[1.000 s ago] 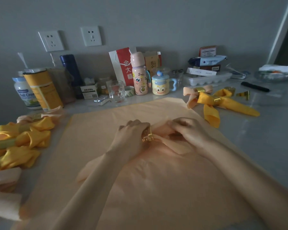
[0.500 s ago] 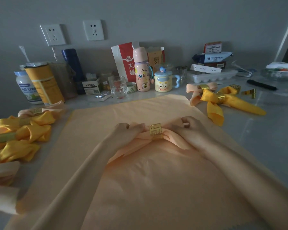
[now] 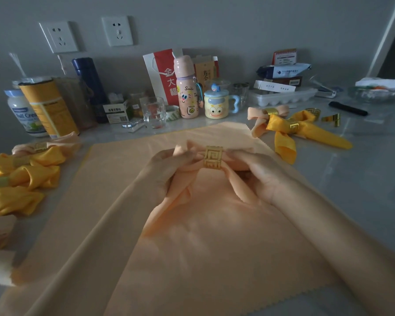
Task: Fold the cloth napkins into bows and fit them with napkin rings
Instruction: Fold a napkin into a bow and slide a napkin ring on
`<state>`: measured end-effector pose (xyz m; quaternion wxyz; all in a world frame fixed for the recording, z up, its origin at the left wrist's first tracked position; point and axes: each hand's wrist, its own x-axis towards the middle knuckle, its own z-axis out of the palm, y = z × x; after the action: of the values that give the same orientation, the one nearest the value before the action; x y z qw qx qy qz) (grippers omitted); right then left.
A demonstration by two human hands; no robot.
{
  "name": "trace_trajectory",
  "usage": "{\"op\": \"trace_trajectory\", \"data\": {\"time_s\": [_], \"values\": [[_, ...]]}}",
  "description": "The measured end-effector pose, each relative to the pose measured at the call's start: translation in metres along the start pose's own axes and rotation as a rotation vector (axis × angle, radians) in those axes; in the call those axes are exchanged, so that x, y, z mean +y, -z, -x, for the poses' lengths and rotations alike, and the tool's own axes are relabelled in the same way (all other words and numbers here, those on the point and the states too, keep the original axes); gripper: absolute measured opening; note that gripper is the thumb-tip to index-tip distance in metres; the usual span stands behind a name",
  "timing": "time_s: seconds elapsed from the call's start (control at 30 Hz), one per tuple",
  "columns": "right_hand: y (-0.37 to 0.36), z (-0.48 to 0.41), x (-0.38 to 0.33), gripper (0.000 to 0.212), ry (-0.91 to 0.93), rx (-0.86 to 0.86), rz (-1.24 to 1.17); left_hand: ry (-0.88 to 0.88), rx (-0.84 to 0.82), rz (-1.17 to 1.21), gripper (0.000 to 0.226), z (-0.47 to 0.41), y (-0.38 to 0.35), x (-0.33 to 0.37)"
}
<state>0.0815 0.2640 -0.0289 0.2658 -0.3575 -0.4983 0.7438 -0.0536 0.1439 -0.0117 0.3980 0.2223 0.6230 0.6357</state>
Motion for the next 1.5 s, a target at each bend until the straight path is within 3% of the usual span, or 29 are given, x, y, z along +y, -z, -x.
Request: {"op": "trace_trajectory", "data": {"time_s": [0.07, 0.17, 0.27, 0.4, 0.6, 0.7, 0.77, 0.83, 0.9, 0.97, 1.23, 1.37, 1.5], "values": [[0.001, -0.001, 0.000, 0.037, 0.029, -0.003, -0.027, -0.009, -0.050, -0.005, 0.037, 0.003, -0.002, 0.000], [0.001, 0.000, 0.001, 0.030, 0.118, -0.053, 0.077, -0.131, 0.067, 0.026, 0.014, 0.004, -0.004, -0.001], [0.003, -0.001, -0.003, 0.044, 0.185, -0.063, 0.211, -0.190, 0.069, 0.028, 0.020, 0.006, -0.002, 0.001], [0.007, 0.002, -0.008, 0.046, 0.272, -0.045, 0.411, -0.188, 0.163, -0.061, 0.013, 0.003, 0.004, 0.000], [0.007, 0.012, -0.010, 0.044, 0.483, -0.117, 0.769, -0.097, 0.283, -0.181, 0.027, 0.001, 0.004, -0.002], [0.007, 0.016, -0.013, 0.038, 0.483, -0.163, 0.746, 0.003, 0.198, -0.040, 0.039, 0.005, 0.001, -0.002], [0.009, 0.015, -0.011, 0.018, 0.460, -0.155, 0.558, 0.059, 0.094, 0.124, 0.046, 0.008, -0.001, 0.000], [0.007, 0.017, -0.011, 0.023, 0.393, -0.128, 0.356, 0.077, 0.047, 0.233, 0.051, 0.009, -0.004, 0.000], [0.004, 0.021, -0.008, 0.005, 0.371, -0.156, 0.251, 0.094, -0.012, 0.203, 0.048, 0.011, -0.011, 0.000], [0.003, 0.020, -0.006, 0.026, 0.397, -0.150, 0.231, 0.095, -0.103, 0.055, 0.039, 0.015, -0.019, -0.001], [0.007, 0.020, -0.018, 0.034, 0.563, -0.201, 0.496, 0.102, -0.200, -0.126, 0.042, 0.017, -0.025, -0.006], [0.006, 0.022, -0.018, 0.035, 0.560, -0.203, 0.507, 0.099, -0.262, -0.071, 0.040, 0.019, -0.029, -0.009], [0.000, 0.018, -0.015, 0.046, 0.477, 0.071, 0.458, 0.017, -0.187, 0.016, 0.032, 0.017, -0.031, -0.007]]}}
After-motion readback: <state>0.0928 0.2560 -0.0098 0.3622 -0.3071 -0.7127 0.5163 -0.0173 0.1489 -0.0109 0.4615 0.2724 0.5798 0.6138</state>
